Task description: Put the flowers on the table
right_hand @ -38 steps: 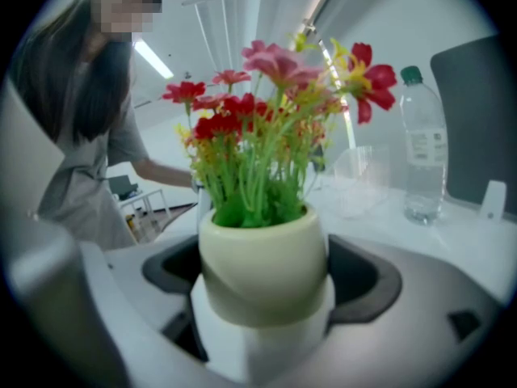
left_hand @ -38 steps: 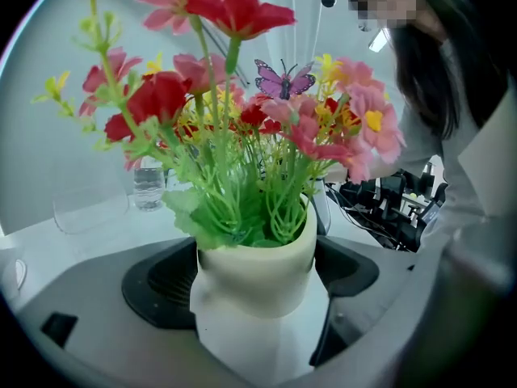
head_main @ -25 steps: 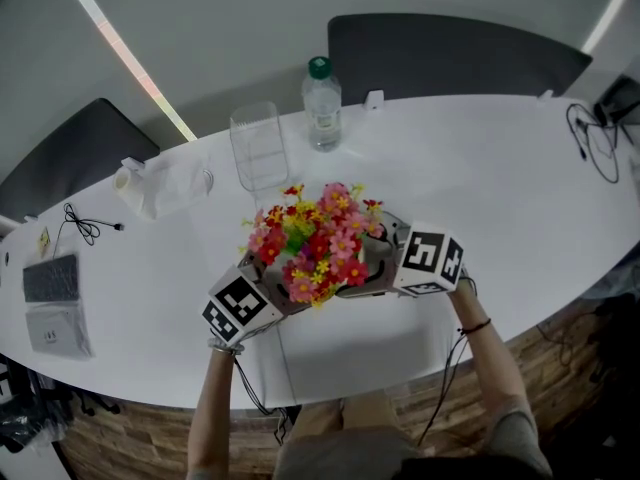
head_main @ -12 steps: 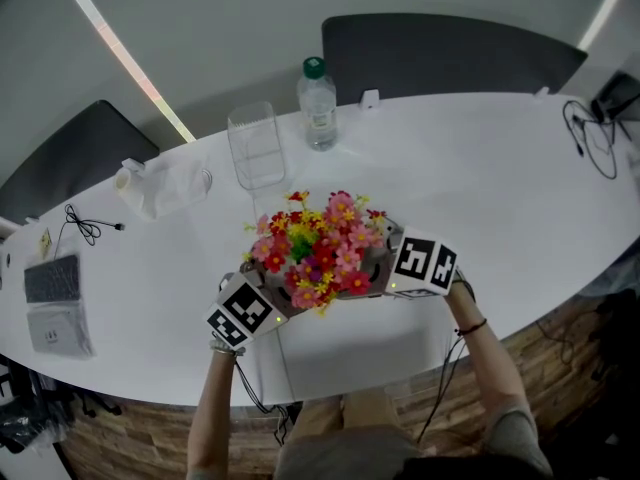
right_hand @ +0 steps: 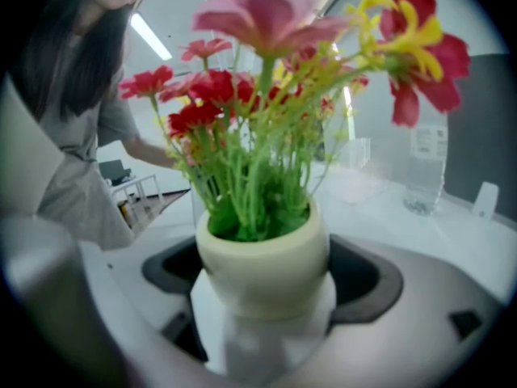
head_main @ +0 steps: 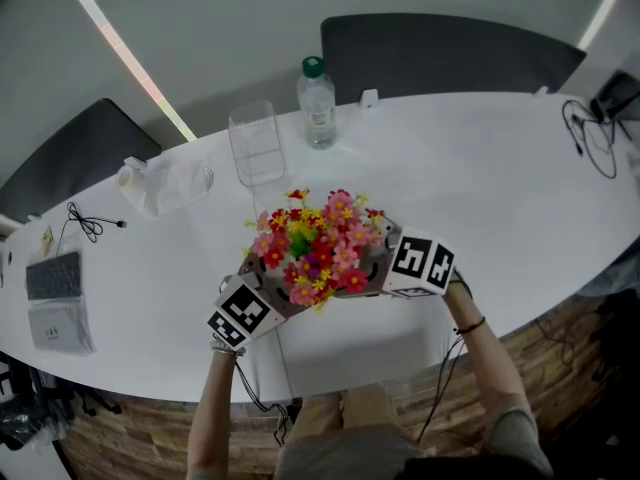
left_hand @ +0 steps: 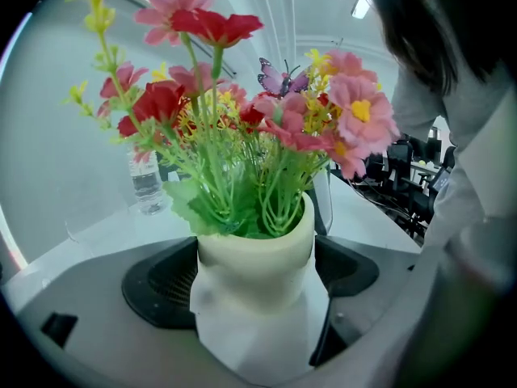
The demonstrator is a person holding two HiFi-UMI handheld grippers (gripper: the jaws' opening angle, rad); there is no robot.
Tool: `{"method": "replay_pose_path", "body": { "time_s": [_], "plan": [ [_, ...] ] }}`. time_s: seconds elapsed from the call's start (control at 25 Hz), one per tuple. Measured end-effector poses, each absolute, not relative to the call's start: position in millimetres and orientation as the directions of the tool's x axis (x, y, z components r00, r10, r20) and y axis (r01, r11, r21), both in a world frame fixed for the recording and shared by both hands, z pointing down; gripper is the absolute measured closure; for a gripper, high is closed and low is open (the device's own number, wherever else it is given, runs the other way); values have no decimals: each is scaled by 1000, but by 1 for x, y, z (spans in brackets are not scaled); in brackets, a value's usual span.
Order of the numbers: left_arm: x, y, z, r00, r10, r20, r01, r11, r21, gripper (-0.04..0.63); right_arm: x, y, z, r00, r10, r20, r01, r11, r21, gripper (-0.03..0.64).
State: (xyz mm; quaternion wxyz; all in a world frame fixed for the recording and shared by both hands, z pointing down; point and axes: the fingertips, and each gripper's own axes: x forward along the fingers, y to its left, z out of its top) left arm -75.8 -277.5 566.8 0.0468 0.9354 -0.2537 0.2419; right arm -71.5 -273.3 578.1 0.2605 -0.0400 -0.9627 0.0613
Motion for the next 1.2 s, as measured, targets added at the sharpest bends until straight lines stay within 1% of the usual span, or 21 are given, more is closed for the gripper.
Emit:
{"method": "replay_pose_path", "body": {
  "time_s": [0.48,0.8,1.04,1.2],
  "plan": [
    [-84,-274,568,736,-491,467,-547,-837,-18,129,-70,-274,580,-861,51,506,-38,986,-164,147],
    [-84,-271,562,739,-515,434,-575,-818,7,129,-61,-274,580,-863,7,506,-95,980,-177,147],
    [-100,-266,561,709,-569,415,-641,-766,44,129,-49,-278,571,-869,-62,491,-171,969,-180,149],
    [-105,-261,559,685,-597,417,-671,-740,42,129,-40,-276,567,-864,-100,494,-204,965,-162,149]
  ]
}}
